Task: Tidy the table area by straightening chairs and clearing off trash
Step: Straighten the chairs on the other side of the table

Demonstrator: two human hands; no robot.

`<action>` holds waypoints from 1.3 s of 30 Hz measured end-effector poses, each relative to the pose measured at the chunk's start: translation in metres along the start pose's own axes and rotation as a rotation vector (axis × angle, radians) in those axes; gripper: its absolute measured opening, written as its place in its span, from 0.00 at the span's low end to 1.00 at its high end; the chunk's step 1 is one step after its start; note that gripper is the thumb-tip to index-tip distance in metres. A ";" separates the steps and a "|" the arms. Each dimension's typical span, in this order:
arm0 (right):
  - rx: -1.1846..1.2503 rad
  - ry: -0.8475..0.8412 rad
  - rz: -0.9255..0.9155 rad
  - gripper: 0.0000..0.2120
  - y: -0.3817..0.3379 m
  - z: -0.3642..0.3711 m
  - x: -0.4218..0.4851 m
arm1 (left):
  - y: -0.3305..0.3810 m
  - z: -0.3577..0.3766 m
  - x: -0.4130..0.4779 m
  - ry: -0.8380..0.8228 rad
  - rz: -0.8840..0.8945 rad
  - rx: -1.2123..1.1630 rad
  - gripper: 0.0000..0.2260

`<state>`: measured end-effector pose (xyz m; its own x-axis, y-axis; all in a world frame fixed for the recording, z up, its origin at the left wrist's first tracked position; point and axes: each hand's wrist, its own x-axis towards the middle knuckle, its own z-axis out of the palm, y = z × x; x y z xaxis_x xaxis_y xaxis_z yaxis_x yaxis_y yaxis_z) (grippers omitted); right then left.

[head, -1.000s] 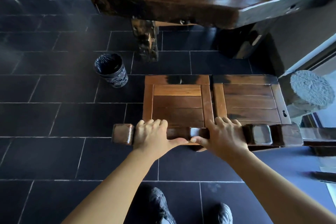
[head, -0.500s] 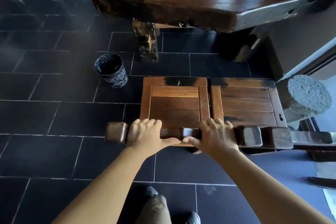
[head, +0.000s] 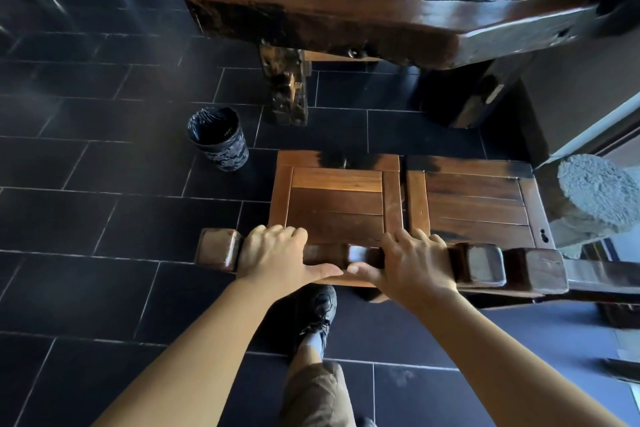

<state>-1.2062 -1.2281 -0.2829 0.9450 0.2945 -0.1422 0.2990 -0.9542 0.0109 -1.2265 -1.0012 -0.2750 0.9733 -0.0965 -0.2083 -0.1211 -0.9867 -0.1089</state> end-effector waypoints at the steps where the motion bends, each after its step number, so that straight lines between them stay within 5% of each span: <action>1: -0.007 -0.002 -0.003 0.56 0.000 0.000 0.001 | 0.000 0.000 0.000 -0.002 -0.001 0.001 0.43; 13: -0.068 -0.031 -0.030 0.51 0.009 -0.009 0.031 | -0.003 -0.013 0.030 -0.053 -0.009 -0.006 0.41; 20: -0.027 0.026 -0.048 0.60 0.020 -0.021 0.090 | -0.015 -0.023 0.088 -0.064 -0.023 -0.031 0.42; 39: -0.080 0.065 -0.025 0.53 0.042 -0.027 0.235 | -0.058 -0.043 0.234 -0.020 0.039 -0.006 0.46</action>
<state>-0.9676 -1.1977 -0.2894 0.9429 0.3237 -0.0785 0.3299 -0.9400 0.0874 -0.9828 -0.9718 -0.2753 0.9637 -0.1319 -0.2320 -0.1574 -0.9830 -0.0948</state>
